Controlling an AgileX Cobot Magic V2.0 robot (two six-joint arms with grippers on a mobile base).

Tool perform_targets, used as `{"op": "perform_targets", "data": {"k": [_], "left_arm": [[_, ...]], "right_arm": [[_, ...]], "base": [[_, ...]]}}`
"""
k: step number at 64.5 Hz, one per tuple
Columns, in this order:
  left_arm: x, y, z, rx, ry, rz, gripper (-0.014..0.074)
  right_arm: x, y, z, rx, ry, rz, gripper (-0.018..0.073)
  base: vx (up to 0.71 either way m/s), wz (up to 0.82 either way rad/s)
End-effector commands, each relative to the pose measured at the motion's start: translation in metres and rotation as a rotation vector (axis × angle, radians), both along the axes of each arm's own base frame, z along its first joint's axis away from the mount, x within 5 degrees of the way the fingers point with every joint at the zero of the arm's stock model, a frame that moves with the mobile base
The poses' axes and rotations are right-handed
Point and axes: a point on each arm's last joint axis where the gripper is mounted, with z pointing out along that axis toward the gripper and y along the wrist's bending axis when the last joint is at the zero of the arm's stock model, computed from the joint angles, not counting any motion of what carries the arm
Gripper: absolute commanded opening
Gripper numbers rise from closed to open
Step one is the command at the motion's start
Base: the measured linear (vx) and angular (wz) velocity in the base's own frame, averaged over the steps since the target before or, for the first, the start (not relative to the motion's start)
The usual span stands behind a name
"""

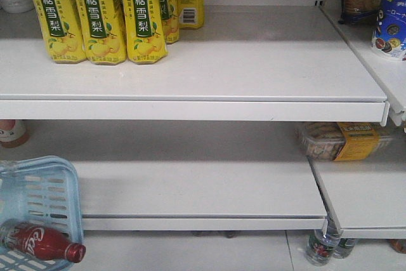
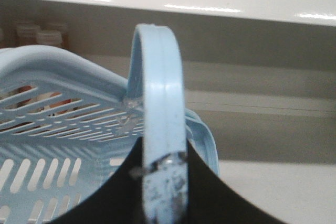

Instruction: Place coke in basket with both arms

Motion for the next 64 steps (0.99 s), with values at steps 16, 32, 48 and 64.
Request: {"op": "perform_targets", "data": {"k": [16, 32, 48, 64], "left_arm": [[-0.0062, 0.0017, 0.0128, 0.028, -0.179, 0.039, -0.0006], [-0.0062, 0.0025, 0.0127, 0.056, -0.177, 0.048, -0.0006], [-0.0062, 0.0025, 0.0127, 0.066, -0.177, 0.049, -0.0006], [-0.0062, 0.0025, 0.0127, 0.068, -0.177, 0.049, -0.0006]], "right_arm": [[-0.0003, 0.0003, 0.0151, 0.01, -0.087, 0.003, -0.001], [-0.0003, 0.0003, 0.0151, 0.01, -0.087, 0.003, -0.001], [-0.0003, 0.0003, 0.0151, 0.01, -0.087, 0.003, -0.001], [-0.0003, 0.0003, 0.0151, 0.01, -0.087, 0.003, -0.001]], "base": [[0.0, 0.0], [0.0, 0.0], [0.0, 0.0], [0.0, 0.0]]}}
